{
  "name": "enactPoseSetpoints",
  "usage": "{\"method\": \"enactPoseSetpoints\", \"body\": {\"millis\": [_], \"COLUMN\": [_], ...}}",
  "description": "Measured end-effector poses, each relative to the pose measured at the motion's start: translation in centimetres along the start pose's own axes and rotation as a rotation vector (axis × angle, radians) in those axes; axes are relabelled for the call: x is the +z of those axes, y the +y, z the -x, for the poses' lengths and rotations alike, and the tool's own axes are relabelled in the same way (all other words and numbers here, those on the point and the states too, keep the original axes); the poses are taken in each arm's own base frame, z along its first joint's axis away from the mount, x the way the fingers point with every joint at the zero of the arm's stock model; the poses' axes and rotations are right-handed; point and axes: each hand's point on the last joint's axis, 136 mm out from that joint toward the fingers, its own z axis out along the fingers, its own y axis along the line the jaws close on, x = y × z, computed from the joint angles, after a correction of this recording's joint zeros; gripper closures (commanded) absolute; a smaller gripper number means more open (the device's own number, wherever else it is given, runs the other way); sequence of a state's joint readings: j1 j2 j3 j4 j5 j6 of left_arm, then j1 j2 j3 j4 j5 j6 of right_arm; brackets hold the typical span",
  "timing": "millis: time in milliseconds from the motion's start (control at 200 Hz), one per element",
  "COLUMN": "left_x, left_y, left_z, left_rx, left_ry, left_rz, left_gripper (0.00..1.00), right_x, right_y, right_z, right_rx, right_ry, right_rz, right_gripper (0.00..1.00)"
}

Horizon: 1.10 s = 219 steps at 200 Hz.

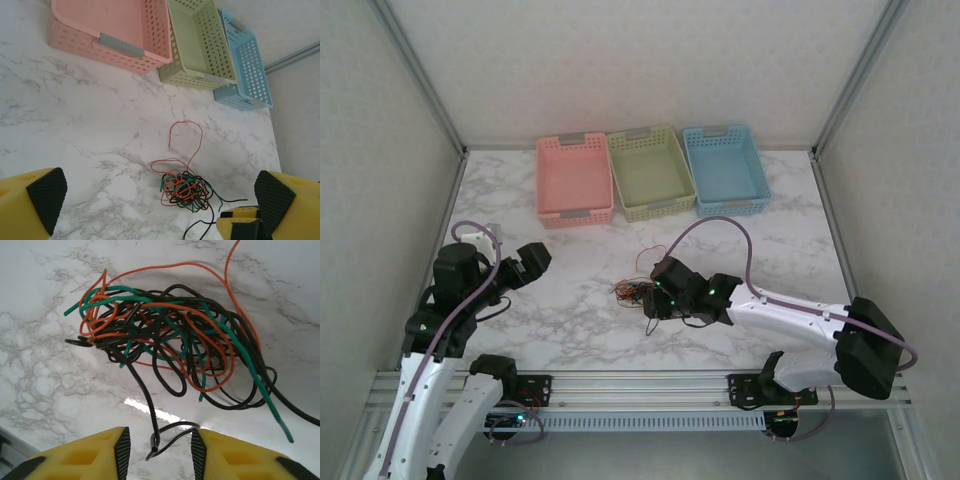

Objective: Untangle the cables

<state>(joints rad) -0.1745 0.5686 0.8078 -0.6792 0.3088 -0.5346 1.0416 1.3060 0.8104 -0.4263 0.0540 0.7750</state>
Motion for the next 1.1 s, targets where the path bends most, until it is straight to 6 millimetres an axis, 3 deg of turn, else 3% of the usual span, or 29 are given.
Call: {"method": "enactPoseSetpoints", "body": {"millis": [330, 696, 1096], "left_x": [-0.4, -0.4, 0.4], "left_y": [-0.1, 0.0, 0.0], "left_z": [0.0, 0.1, -0.3], "left_rx": [0.005, 0.005, 0.004], "left_ry": [-0.018, -0.019, 0.019], "left_rz": [-0.009, -0.005, -0.008], "left_gripper": [0.00, 0.00, 0.03], "right_x": [0.7, 0.8, -1.4], "right_y": [-0.3, 0.0, 2.0], "right_z": [-0.1, 0.1, 1.9], "right_rx": [0.006, 0.003, -0.010], "right_ry": [0.015, 0.017, -0.044], "right_rz": [-0.025, -0.025, 0.052], "right_gripper": [0.77, 1.00, 1.00]}}
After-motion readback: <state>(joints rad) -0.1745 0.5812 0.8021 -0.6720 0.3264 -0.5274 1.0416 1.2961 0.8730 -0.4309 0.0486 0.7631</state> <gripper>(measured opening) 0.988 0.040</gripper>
